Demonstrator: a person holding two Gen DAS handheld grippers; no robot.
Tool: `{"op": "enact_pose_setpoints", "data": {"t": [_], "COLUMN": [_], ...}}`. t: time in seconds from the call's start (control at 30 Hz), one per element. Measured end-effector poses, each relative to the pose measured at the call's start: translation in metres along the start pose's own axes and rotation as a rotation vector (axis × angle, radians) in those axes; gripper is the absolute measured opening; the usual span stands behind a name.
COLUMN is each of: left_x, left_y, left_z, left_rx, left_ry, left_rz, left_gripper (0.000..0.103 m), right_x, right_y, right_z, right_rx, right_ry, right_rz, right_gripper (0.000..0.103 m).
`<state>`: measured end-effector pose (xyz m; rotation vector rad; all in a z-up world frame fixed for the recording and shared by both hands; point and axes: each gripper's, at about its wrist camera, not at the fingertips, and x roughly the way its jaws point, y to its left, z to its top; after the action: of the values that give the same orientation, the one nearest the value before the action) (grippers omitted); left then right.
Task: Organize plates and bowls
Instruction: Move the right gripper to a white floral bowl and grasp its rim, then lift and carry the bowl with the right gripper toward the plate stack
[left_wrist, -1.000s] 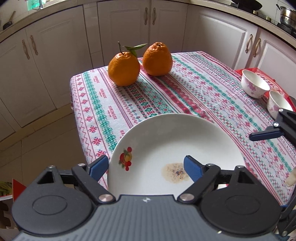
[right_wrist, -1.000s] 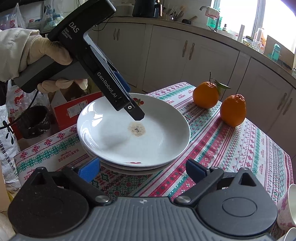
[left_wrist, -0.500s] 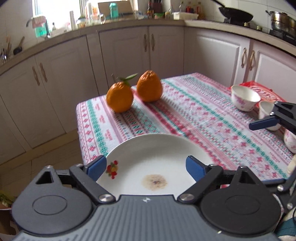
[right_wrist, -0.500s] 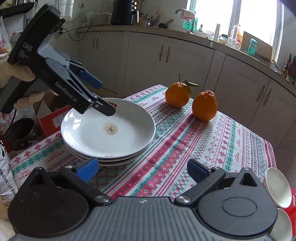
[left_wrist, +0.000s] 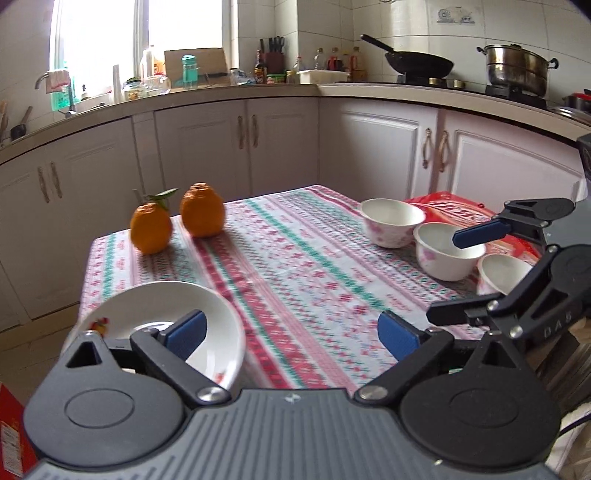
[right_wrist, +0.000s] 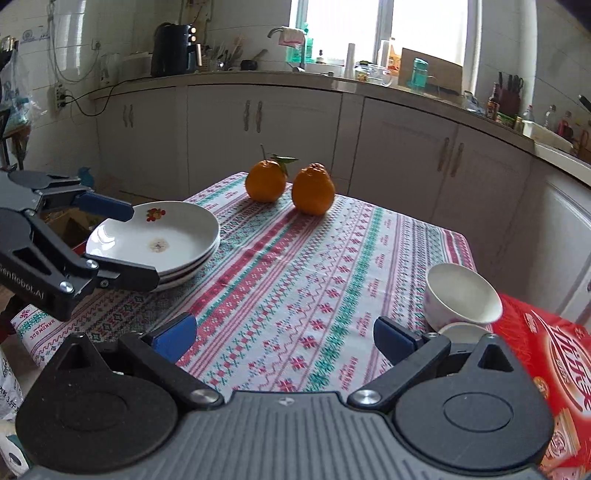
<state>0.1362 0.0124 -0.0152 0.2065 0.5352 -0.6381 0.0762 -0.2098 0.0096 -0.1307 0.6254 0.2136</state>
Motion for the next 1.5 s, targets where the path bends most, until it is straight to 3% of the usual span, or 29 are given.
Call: {"op": "enact_pose_setpoints", "data": {"t": [0.2,0.73,1.03,1.5], "left_x": [0.016,0.074,0.098,0.108], "left_y": [-0.044,-0.152,-0.181,-0.191], "left_z": [-0.008,-0.011,-0.013,-0.009], "left_rx": [-0.012,0.238,0.252,0.236], "left_ry": [0.006,0.03,0.052,0.036], "left_rz": [-0.078,-0.317,-0.405,-0.447], "left_gripper": [0.099,0.099,0.097,0.087], "right_x": [-0.025,-0.059,-0.047,-0.038], "right_y": [-0.029,-0.108,-0.129,-0.147], "right_z": [-0.024,-0.078,-0.088,-0.093], "right_rx": [0.042,0.253,0.326,0.387], "right_ry": [0.005,0.062,0.106,0.143], "right_rz": [-0.045,-0.165,-0.127,-0.059], "right_gripper": [0.103,0.103,0.101,0.081]}}
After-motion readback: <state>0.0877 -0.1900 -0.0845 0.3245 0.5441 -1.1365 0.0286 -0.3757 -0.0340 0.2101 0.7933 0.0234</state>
